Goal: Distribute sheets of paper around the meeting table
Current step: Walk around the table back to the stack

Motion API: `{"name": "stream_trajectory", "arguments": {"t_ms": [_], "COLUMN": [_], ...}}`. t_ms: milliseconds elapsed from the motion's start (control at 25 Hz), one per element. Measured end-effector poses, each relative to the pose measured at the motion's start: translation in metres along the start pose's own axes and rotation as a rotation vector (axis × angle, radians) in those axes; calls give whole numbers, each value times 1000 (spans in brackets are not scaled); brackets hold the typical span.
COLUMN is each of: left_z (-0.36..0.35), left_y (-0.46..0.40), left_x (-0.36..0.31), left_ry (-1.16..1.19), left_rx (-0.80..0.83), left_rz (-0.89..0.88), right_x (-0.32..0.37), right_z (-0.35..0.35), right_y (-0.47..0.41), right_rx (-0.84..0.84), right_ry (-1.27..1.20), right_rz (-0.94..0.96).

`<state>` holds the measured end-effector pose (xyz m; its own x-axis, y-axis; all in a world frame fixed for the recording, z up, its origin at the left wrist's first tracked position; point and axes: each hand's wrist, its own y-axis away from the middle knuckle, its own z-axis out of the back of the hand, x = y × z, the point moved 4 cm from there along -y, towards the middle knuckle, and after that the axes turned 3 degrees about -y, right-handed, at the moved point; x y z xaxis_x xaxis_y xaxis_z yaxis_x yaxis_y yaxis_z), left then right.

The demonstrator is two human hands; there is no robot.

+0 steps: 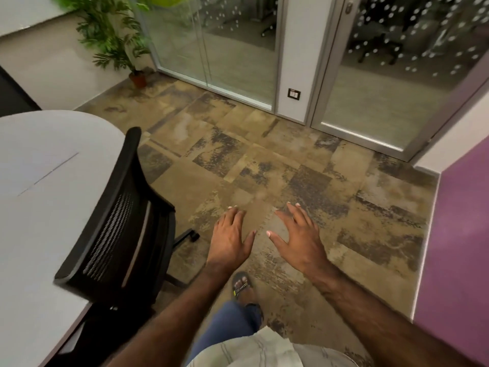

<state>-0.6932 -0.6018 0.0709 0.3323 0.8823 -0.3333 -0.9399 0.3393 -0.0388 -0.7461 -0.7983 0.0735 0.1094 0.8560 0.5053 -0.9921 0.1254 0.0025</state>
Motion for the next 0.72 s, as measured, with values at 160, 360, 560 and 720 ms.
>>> {"name": "stream_trajectory", "arguments": {"t_ms": [160,360,560,720], "left_z": [-13,-19,-12,-10], "left_y": [-73,-184,-286,-346], "left_x": [-11,-7,-7,-5], "left_ry": [22,40,42,23], "left_rx": [-9,3,-12,-17], "left_rz": [-40,-82,-70,-63], "right_x": [-18,-41,-53,-60], "right_z": [11,32,54,60], "right_y": [-61,-161,-253,-315], "right_rx": [-42,-48,-65,-72], "right_ry": [14,17,30,28], "right_rz": [-21,-95,-93,-75]}}
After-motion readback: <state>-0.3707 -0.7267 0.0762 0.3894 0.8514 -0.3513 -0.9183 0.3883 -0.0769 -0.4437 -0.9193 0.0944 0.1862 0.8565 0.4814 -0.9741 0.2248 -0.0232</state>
